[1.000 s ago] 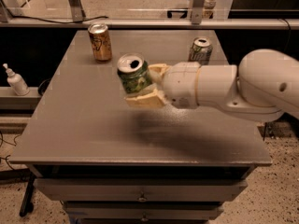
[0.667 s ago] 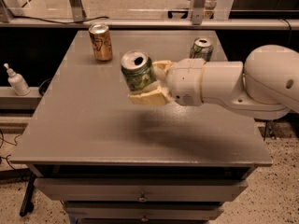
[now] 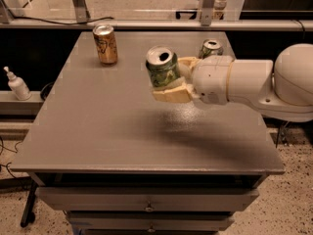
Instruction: Move green can near 7up can
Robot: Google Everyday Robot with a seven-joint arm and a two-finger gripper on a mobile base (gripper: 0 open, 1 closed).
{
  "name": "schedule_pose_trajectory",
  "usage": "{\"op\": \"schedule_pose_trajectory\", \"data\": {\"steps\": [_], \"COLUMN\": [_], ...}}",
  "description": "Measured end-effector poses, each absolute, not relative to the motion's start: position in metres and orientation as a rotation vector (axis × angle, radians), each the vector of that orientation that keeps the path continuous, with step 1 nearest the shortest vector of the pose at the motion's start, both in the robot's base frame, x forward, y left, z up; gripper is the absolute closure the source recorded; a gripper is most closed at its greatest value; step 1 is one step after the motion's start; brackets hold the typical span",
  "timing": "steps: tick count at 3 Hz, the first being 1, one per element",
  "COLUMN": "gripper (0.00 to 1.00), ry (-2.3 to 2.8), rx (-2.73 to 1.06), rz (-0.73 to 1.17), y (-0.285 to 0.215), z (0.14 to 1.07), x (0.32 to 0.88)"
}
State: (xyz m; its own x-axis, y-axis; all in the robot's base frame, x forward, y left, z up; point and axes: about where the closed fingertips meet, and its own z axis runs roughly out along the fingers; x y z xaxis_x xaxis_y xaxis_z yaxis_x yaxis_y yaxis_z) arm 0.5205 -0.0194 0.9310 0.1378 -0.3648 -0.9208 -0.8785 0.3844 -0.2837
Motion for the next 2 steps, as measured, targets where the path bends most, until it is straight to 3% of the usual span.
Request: {"op": "schedule_pose_trajectory", "data": {"steps": [2], "gripper": [1.0], "ry": [1.496], "rx": [-1.016], "rz": [0.381], "y": [-0.127], "z": [0.941], "x": [0.586]}}
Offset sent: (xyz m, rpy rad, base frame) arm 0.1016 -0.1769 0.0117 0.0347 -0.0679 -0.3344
